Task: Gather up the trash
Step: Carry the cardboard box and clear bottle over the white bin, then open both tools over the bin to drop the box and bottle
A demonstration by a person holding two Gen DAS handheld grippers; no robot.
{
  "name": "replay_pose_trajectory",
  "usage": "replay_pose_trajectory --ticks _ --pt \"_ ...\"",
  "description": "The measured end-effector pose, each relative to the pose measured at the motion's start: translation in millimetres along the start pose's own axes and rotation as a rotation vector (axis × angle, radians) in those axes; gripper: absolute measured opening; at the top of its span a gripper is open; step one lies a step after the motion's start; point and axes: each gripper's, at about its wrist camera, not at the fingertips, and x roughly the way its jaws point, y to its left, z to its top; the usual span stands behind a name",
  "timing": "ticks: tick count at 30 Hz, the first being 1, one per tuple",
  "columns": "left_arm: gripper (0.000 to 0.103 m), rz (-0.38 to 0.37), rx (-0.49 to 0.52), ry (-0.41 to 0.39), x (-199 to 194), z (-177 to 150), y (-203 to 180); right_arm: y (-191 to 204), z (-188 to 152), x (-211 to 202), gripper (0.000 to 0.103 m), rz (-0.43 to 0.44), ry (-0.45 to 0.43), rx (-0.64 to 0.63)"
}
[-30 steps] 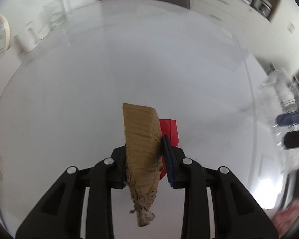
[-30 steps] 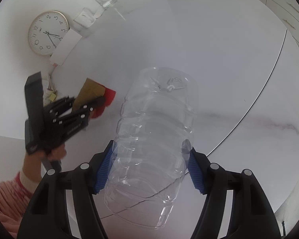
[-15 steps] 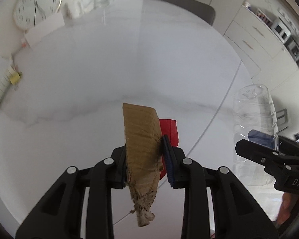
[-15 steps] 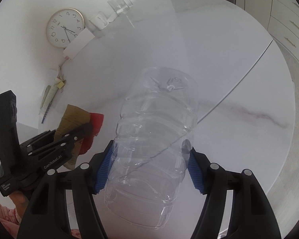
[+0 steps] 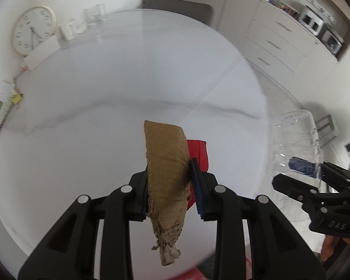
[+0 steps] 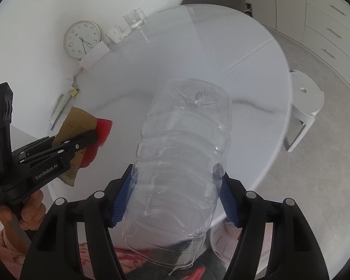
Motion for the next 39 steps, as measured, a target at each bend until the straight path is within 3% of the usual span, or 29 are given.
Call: replay_pose_trajectory --ticks 9,16,19,21,25,28,32,39 --pt "0.030 -0.086 0.092 0.016 -3.1 -43.7 -104.0 -86.2 -87.5 -31.0 0.068 -0.108 0.036 -0.023" --pt "0.030 -0.058 0.144 0.031 -4.1 -61.8 -138.2 -116.9 -135.1 6.2 0.068 -0.121 0.125 -0.041" --pt "0.031 -0.044 0.163 0.040 -4.7 -66.3 -147.1 -133.6 -150.3 36.6 0.073 -0.112 0.180 -0.004" --pt "0.031 -0.043 0.182 0.055 -2.6 -68.2 -153.4 -143.5 -155.7 53.4 0.088 -0.130 0.211 0.019" --pt "0.031 -0.055 0.247 0.066 5.4 -73.8 -165.0 -159.3 -166.4 53.8 0.089 -0.121 0.225 0.082" --pt "0.031 -0.069 0.324 0.085 17.6 -82.0 -180.2 -171.4 -172.3 30.8 0.096 -0.162 0.185 0.123" --pt "0.032 -0.132 0.439 0.140 49.2 -102.2 -208.2 -188.5 -180.0 -4.0 0.097 -0.224 0.145 0.174" --pt "0.035 -0.191 0.483 0.277 131.9 -134.9 -238.4 -222.8 -204.3 -35.0 0.100 -0.261 0.131 0.264"
